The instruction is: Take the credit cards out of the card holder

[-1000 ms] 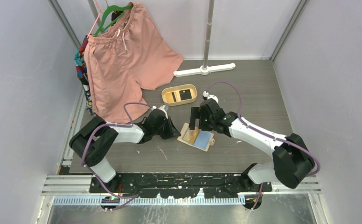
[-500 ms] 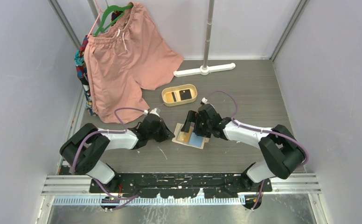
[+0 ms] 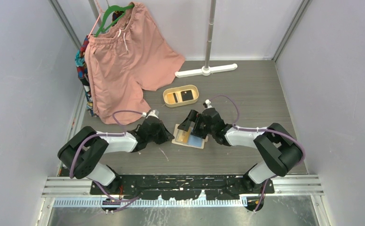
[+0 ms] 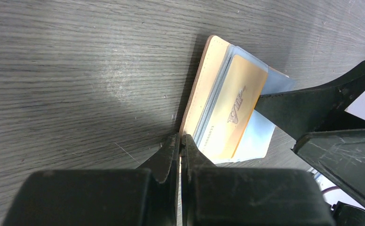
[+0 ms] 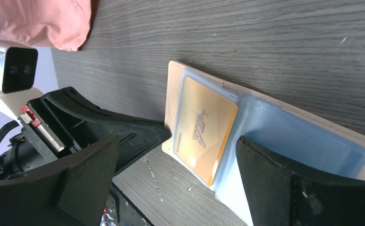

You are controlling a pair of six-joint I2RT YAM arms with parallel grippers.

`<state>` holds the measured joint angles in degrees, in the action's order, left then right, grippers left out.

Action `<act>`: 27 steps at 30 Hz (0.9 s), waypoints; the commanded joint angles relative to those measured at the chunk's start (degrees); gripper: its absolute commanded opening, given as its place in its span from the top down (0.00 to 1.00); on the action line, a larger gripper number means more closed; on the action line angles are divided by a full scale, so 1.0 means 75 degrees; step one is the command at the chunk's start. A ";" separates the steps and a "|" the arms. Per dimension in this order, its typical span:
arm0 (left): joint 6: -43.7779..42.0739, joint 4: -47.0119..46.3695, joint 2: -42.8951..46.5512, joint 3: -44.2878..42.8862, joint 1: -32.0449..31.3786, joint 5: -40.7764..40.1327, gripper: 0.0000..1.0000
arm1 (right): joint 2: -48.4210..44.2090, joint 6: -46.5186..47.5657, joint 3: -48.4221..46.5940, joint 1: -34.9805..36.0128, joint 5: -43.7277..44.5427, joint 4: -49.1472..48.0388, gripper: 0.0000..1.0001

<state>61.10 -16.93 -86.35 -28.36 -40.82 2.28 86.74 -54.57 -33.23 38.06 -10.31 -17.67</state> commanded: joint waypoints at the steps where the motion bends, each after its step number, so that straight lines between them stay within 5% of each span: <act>1: -0.0045 0.0171 0.0189 0.0214 -0.0049 -0.0413 1.00 | -0.0101 -0.0360 0.0288 0.0034 -0.0333 -0.0908 0.02; 10: -0.0043 0.0231 0.0304 0.0277 -0.0051 -0.0559 1.00 | -0.0953 -0.0182 0.0306 0.0042 -0.0329 -0.0475 0.02; 27: -0.0049 0.0247 0.0223 0.0226 -0.0049 -0.0540 1.00 | 0.0494 -0.0338 0.0241 0.0191 -0.0672 -0.1627 0.02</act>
<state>61.30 -16.88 -84.86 -27.09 -40.93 0.45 87.92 -56.77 -29.95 38.74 -14.33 -24.62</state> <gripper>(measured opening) 0.009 0.980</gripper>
